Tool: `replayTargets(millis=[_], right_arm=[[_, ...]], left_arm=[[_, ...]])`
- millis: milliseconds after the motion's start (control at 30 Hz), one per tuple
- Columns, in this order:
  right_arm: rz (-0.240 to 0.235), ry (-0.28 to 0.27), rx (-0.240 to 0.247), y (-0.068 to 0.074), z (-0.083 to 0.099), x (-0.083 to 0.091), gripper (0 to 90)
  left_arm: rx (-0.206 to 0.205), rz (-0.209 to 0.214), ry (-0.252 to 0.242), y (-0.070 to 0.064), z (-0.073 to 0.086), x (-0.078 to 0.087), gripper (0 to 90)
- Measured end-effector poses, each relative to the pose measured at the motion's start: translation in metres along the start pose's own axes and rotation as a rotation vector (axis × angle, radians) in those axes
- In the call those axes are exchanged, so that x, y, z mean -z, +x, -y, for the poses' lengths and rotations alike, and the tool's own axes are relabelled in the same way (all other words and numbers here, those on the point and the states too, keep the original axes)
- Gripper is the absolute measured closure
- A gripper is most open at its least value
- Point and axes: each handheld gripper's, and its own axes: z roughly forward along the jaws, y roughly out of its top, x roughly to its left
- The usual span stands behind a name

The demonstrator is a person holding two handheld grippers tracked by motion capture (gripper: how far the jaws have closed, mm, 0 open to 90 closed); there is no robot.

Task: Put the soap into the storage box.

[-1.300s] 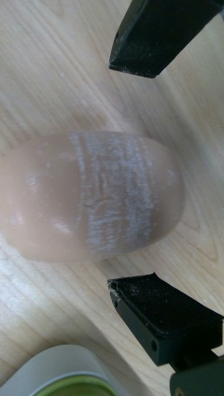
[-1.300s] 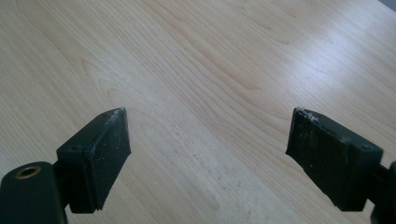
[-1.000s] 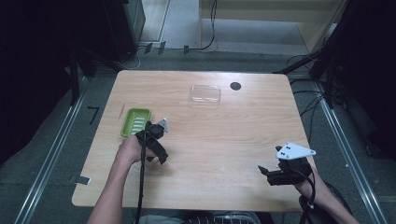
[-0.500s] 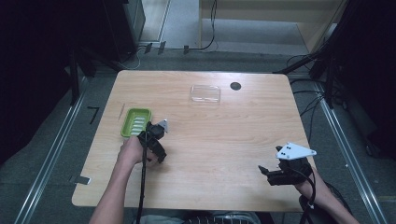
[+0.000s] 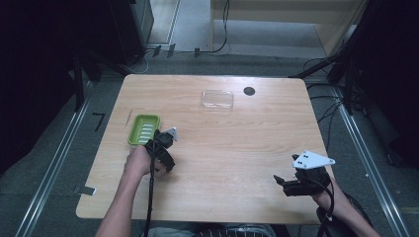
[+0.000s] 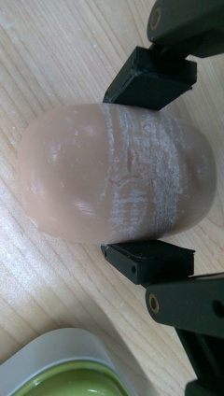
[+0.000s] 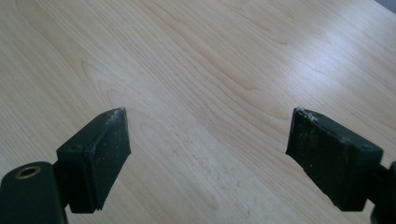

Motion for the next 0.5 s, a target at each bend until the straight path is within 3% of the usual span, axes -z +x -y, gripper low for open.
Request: replayTargets(millis=[500], right_arm=[[0.003, 0.001, -0.001, 0.0003, 0.0005, 0.0004, 13.4]], left_arm=[[0.008, -0.001, -0.029, 0.0000, 0.0044, 0.0003, 34.1]])
